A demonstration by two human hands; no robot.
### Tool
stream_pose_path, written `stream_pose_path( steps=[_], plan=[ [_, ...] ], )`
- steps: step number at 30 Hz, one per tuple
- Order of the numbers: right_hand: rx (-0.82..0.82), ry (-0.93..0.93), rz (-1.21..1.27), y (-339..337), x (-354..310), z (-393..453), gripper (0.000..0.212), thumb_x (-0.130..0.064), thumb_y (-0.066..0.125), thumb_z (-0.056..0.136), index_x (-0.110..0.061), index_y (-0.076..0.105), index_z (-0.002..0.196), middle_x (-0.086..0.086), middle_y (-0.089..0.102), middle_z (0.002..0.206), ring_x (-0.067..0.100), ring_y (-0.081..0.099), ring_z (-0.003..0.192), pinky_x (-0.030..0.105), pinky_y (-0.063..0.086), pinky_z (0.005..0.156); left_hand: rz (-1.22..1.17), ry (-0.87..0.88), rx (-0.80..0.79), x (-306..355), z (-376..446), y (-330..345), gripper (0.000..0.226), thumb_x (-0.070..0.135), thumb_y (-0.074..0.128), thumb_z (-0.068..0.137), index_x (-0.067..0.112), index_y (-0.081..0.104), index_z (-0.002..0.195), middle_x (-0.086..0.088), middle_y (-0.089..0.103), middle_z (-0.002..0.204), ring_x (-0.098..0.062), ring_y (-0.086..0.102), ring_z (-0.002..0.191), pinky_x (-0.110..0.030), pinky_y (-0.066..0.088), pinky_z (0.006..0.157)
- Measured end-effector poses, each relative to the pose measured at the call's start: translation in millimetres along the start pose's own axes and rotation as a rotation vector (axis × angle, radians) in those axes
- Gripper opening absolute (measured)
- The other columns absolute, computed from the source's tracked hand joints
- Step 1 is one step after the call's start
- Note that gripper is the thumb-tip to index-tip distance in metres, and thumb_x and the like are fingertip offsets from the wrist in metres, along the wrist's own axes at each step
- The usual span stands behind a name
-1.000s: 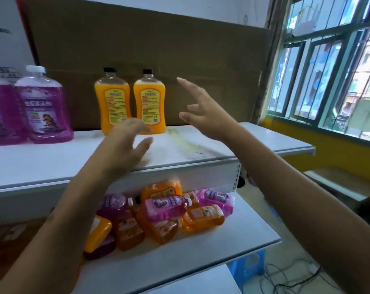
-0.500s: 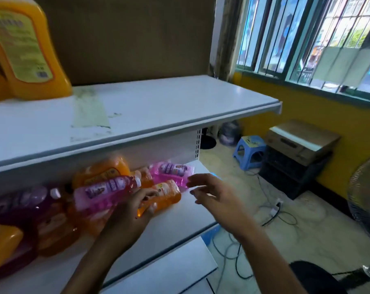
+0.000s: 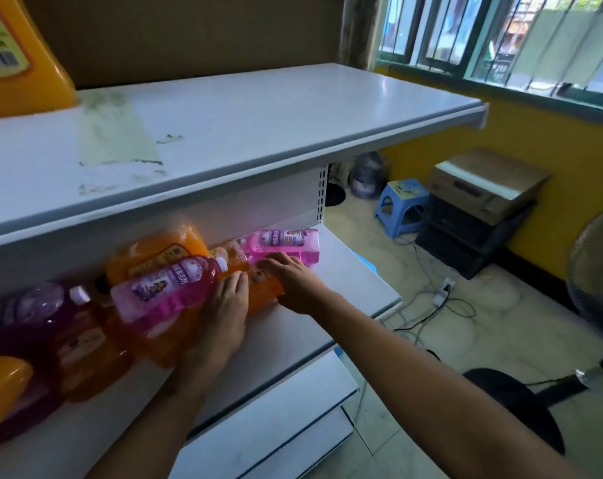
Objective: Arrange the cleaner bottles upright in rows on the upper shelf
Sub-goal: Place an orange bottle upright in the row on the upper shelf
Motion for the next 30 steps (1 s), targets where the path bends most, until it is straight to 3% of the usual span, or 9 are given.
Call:
stream_pose_path(
  steps=[5, 8, 11, 14, 18, 23, 25, 28, 30],
  plan=[
    [-0.006, -0.025, -0.051, -7.3, -5.0, -19.8, 0.078, -0.029, 0.078, 0.084, -0.021, 0.038, 0.151, 0.008, 0.038, 0.154, 0.035, 0.039, 0.139, 0.053, 0.04, 0.112, -0.259, 0.057, 0.012, -8.7, 2.0, -5.7, 0.073, -0.004, 0.071, 0.079, 0.009, 0.042, 0.145, -0.01, 0.047, 0.145, -0.029, 0.04, 0.136, -0.04, 0.032, 0.113],
    [0.027, 0.026, 0.031, -19.1, -3.5, -40.6, 0.072, -0.032, 0.078, 0.083, -0.024, 0.045, 0.146, 0.005, 0.046, 0.148, 0.031, 0.047, 0.132, 0.049, 0.042, 0.109, -0.49, 0.164, -0.111, -12.9, 5.4, -26.0, 0.062, 0.002, 0.077, 0.076, 0.008, 0.054, 0.133, -0.012, 0.058, 0.131, -0.029, 0.053, 0.124, -0.037, 0.042, 0.105],
    [0.114, 0.125, 0.283, -24.1, -2.3, -71.2, 0.059, -0.027, 0.08, 0.08, -0.016, 0.057, 0.134, 0.008, 0.063, 0.128, 0.028, 0.061, 0.113, 0.049, 0.05, 0.099, -0.683, 0.189, -0.223, -12.7, 4.3, -55.9, 0.057, 0.011, 0.082, 0.074, 0.017, 0.059, 0.126, -0.001, 0.056, 0.119, -0.017, 0.053, 0.111, -0.024, 0.04, 0.091],
    [0.164, 0.322, 0.726, -24.7, -19.0, -103.9, 0.055, -0.043, 0.073, 0.08, -0.018, 0.06, 0.127, 0.006, 0.069, 0.112, 0.025, 0.067, 0.102, 0.045, 0.056, 0.093, -0.763, 0.232, -0.023, -1.1, 1.8, -89.5, 0.049, 0.023, 0.082, 0.075, 0.023, 0.063, 0.12, 0.0, 0.06, 0.121, -0.018, 0.054, 0.111, -0.025, 0.045, 0.086],
    [0.267, 0.417, 1.081, -22.9, -47.6, -132.8, 0.049, -0.048, 0.066, 0.085, -0.016, 0.061, 0.122, 0.011, 0.07, 0.112, 0.026, 0.068, 0.104, 0.038, 0.057, 0.094, -0.828, 0.297, 0.219, 27.2, -17.8, -112.6, 0.059, 0.025, 0.078, 0.08, 0.015, 0.053, 0.133, -0.008, 0.052, 0.135, -0.021, 0.048, 0.122, -0.031, 0.045, 0.094],
    [0.342, 0.418, 1.344, -28.3, -77.1, -145.4, 0.066, -0.055, 0.067, 0.079, -0.007, 0.061, 0.124, 0.016, 0.071, 0.115, 0.031, 0.068, 0.107, 0.04, 0.056, 0.093, -0.97, 0.101, 0.331, 26.0, -49.3, -105.6, 0.084, 0.029, 0.076, 0.081, 0.018, 0.028, 0.149, -0.01, 0.038, 0.147, -0.025, 0.039, 0.134, -0.046, 0.045, 0.103],
    [0.389, 0.428, 1.342, -34.3, -83.4, -146.2, 0.071, -0.057, 0.068, 0.076, -0.006, 0.06, 0.125, 0.017, 0.07, 0.117, 0.033, 0.068, 0.108, 0.045, 0.054, 0.097, -0.93, 0.112, 0.309, 25.2, -63.8, -102.1, 0.082, 0.027, 0.075, 0.082, 0.023, 0.027, 0.149, -0.007, 0.038, 0.147, -0.021, 0.038, 0.134, -0.044, 0.046, 0.102],
    [0.448, 0.454, 1.262, -41.2, -93.1, -148.3, 0.059, -0.052, 0.064, 0.084, -0.01, 0.061, 0.125, 0.013, 0.071, 0.115, 0.03, 0.068, 0.107, 0.04, 0.057, 0.093, -1.033, 0.133, 0.11, 28.9, -81.1, -99.5, 0.087, 0.033, 0.069, 0.085, 0.03, 0.015, 0.153, 0.0, 0.033, 0.153, -0.013, 0.037, 0.135, -0.025, 0.044, 0.098],
    [0.468, 0.45, 1.197, -42.1, -102.7, -151.4, 0.046, -0.049, 0.059, 0.087, -0.02, 0.062, 0.123, 0.007, 0.071, 0.114, 0.026, 0.067, 0.107, 0.037, 0.057, 0.093, -1.127, 0.092, 0.01, 33.9, -89.8, -101.8, 0.089, 0.05, 0.06, 0.082, 0.036, 0.008, 0.152, 0.001, 0.028, 0.158, -0.019, 0.034, 0.141, -0.031, 0.038, 0.102]
  ],
)
Point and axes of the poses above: each hand's wrist, its own z-axis towards the middle knuckle, its own y-axis out of the palm, x = y × z, the point moved 2 cm from there along z, towards the middle knuckle
